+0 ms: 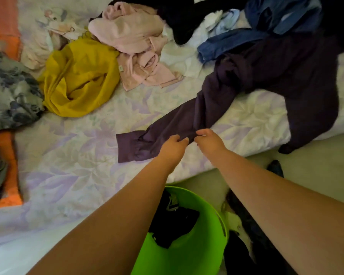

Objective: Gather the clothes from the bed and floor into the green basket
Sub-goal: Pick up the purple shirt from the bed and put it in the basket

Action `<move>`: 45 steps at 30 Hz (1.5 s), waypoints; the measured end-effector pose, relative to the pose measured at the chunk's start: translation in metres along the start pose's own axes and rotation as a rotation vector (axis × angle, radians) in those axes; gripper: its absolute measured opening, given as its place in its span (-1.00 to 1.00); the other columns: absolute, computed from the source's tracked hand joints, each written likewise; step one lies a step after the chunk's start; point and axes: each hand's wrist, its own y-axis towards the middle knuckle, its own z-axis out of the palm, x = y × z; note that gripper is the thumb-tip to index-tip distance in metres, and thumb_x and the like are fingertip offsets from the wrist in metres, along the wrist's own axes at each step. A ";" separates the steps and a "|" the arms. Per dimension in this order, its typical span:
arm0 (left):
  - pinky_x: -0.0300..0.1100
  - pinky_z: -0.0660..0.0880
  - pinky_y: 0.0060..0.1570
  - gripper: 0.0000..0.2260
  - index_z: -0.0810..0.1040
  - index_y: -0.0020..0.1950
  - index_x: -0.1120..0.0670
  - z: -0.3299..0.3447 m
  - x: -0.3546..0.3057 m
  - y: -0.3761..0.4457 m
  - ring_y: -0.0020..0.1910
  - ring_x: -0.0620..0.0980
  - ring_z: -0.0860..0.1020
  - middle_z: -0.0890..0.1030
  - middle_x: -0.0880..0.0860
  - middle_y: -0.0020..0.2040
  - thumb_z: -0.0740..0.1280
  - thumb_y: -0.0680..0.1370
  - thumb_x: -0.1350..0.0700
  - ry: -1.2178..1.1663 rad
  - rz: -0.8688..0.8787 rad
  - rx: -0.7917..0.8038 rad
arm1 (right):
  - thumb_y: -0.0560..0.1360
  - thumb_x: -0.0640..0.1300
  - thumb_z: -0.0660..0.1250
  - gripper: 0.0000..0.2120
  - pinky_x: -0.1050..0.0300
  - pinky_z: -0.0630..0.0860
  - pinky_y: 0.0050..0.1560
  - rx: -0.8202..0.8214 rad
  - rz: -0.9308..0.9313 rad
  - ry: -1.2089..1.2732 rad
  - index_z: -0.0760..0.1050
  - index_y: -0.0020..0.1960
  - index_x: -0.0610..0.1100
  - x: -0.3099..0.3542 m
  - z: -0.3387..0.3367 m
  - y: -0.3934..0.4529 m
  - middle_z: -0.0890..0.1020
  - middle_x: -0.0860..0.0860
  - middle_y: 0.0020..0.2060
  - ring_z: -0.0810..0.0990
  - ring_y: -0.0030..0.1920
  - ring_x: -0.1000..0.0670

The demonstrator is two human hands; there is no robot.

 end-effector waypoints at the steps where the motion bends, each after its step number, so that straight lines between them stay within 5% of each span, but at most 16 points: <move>1: 0.12 0.44 0.28 -0.56 0.37 0.41 0.12 0.011 -0.021 0.006 0.28 0.20 0.49 0.50 0.17 0.32 0.25 0.58 -0.04 0.008 0.028 -0.013 | 0.51 -0.17 0.26 -0.66 -0.01 0.46 0.26 -0.036 -0.023 -0.017 0.48 0.28 -0.11 0.004 -0.023 0.010 0.58 -0.09 0.20 0.55 0.20 -0.14; 4: 0.10 0.53 0.12 -0.65 0.39 0.31 0.03 0.045 -0.071 0.030 0.14 0.20 0.57 0.59 0.10 0.11 0.29 0.53 0.03 0.007 0.153 -0.049 | 0.51 -0.20 0.25 -0.66 0.06 0.47 0.10 -0.101 -0.068 -0.042 0.47 0.28 -0.12 0.004 -0.079 0.042 0.57 -0.11 0.08 0.56 0.06 -0.12; 12: -0.06 0.36 0.26 -0.30 0.10 0.55 0.04 0.118 -0.191 0.078 0.38 0.15 0.37 0.25 0.14 0.47 0.40 0.51 0.02 0.178 0.413 -0.289 | 0.50 -0.21 0.23 -0.67 0.09 0.45 0.07 -0.236 -0.060 -0.016 0.43 0.26 -0.06 -0.010 -0.200 0.114 0.55 -0.10 0.18 0.50 -0.06 -0.02; 15: 0.01 0.33 0.32 -0.13 -0.03 0.58 0.03 0.133 -0.223 0.094 0.45 0.15 0.27 0.13 0.16 0.53 0.44 0.46 -0.09 0.198 0.335 -0.308 | 0.53 -0.20 0.21 -0.67 0.13 0.43 0.06 -0.224 -0.057 0.001 0.43 0.28 -0.05 -0.013 -0.216 0.124 0.53 -0.04 0.20 0.52 0.03 -0.02; 17: 0.07 0.39 0.33 -0.06 0.02 0.57 0.04 0.135 -0.235 0.110 0.42 0.18 0.34 0.24 0.17 0.50 0.50 0.36 -0.14 0.129 0.247 -0.234 | 0.54 -0.20 0.20 -0.67 0.18 0.37 0.00 -0.208 -0.069 -0.010 0.42 0.29 -0.05 -0.014 -0.221 0.129 0.53 -0.03 0.21 0.52 0.03 -0.01; 19: 0.12 0.50 0.21 -0.16 0.19 0.48 0.13 0.134 -0.236 0.127 0.25 0.23 0.52 0.45 0.21 0.34 0.48 0.30 -0.04 0.062 0.152 -0.169 | 0.54 -0.20 0.20 -0.66 0.21 0.34 -0.02 -0.200 -0.086 -0.020 0.41 0.30 -0.06 -0.013 -0.225 0.135 0.54 -0.04 0.21 0.51 0.01 0.00; 23: 0.12 0.61 0.00 -0.84 0.52 0.03 0.14 0.127 -0.231 0.125 -0.05 0.22 0.61 0.59 0.21 0.02 0.26 0.46 0.24 -0.025 0.100 -0.087 | 0.55 -0.19 0.21 -0.60 0.23 0.33 0.00 -0.184 -0.110 -0.048 0.35 0.39 -0.07 -0.009 -0.233 0.142 0.50 -0.08 0.26 0.52 0.11 -0.04; 28: -0.27 0.51 -0.36 -0.80 0.49 -0.21 0.20 0.100 -0.220 0.100 -0.34 0.05 0.48 0.49 0.12 -0.31 0.12 0.51 0.37 0.035 0.142 -0.049 | 0.52 0.27 0.19 -0.25 0.06 0.34 0.36 -0.180 -0.003 0.198 0.09 0.54 -0.11 0.006 -0.230 0.149 0.34 -0.14 0.43 0.40 0.39 -0.19; 30: -0.28 0.40 -0.45 -0.81 0.53 -0.12 0.30 0.082 -0.208 0.086 -0.37 0.02 0.44 0.48 0.12 -0.34 0.13 0.48 0.39 0.169 0.197 -0.051 | 0.20 0.60 0.13 0.12 -0.13 0.32 0.42 -0.149 0.097 0.379 0.01 0.57 0.00 0.009 -0.225 0.155 0.29 -0.11 0.48 0.38 0.41 -0.20; 32: -0.37 0.38 -0.47 -0.77 0.59 -0.08 0.28 0.063 -0.197 0.073 -0.37 -0.01 0.45 0.52 0.11 -0.33 0.15 0.46 0.40 0.277 0.218 -0.005 | -0.08 0.69 0.15 0.35 -0.18 0.36 0.38 -0.127 0.151 0.452 -0.02 0.56 0.05 0.011 -0.220 0.161 0.29 -0.07 0.48 0.40 0.39 -0.18; 34: -0.48 0.35 -0.46 -0.73 0.64 -0.04 0.22 0.044 -0.185 0.058 -0.26 -0.02 0.48 0.58 0.10 -0.23 0.18 0.45 0.41 0.427 0.235 0.076 | 0.07 0.54 0.35 0.22 -0.13 0.52 0.19 -0.129 0.196 0.565 0.02 0.55 0.02 0.025 -0.210 0.154 0.38 -0.03 0.40 0.48 0.29 -0.14; 36: -0.41 0.41 -0.38 -0.70 0.66 0.00 0.20 0.033 -0.175 0.050 -0.17 0.00 0.52 0.62 0.12 -0.15 0.19 0.44 0.41 0.545 0.206 0.172 | 0.32 0.17 0.51 -0.06 -0.06 0.58 0.03 -0.140 0.215 0.626 0.10 0.52 -0.05 0.033 -0.197 0.151 0.42 -0.01 0.32 0.51 0.19 -0.10; 38: -0.30 0.46 -0.32 -0.69 0.65 -0.01 0.18 0.021 -0.161 0.045 -0.16 0.05 0.56 0.62 0.16 -0.13 0.18 0.44 0.41 0.616 0.159 0.196 | 0.40 -0.14 0.47 -0.23 -0.08 0.53 0.17 -0.160 0.168 0.462 0.17 0.50 -0.06 0.039 -0.180 0.148 0.45 -0.07 0.34 0.50 0.23 -0.16; 41: -0.08 0.51 -0.13 -0.76 0.60 0.00 0.30 0.003 -0.139 0.042 -0.05 0.23 0.59 0.60 0.27 -0.08 0.16 0.48 0.37 0.631 0.086 0.002 | 0.51 -0.27 0.26 -0.55 0.02 0.48 0.22 -0.114 0.075 0.192 0.37 0.40 -0.22 0.054 -0.158 0.130 0.51 -0.19 0.29 0.53 0.19 -0.16; 43: 0.02 0.60 -0.10 -0.76 0.55 0.04 0.28 -0.013 -0.122 0.037 -0.13 0.25 0.59 0.57 0.31 -0.05 0.12 0.50 0.33 0.306 -0.009 -0.114 | 0.55 -0.29 0.19 -0.65 0.01 0.50 0.18 -0.043 0.010 0.129 0.44 0.32 -0.29 0.065 -0.138 0.110 0.53 -0.26 0.25 0.55 0.16 -0.19; 45: 0.07 0.60 -0.11 -0.83 0.49 0.09 0.17 -0.023 -0.114 0.028 -0.17 0.18 0.57 0.53 0.24 0.02 0.16 0.58 0.18 -0.235 -0.175 -0.055 | 0.55 -0.30 0.18 -0.66 0.05 0.47 0.23 0.014 -0.088 0.057 0.48 0.30 -0.25 0.074 -0.117 0.092 0.55 -0.24 0.25 0.53 0.21 -0.22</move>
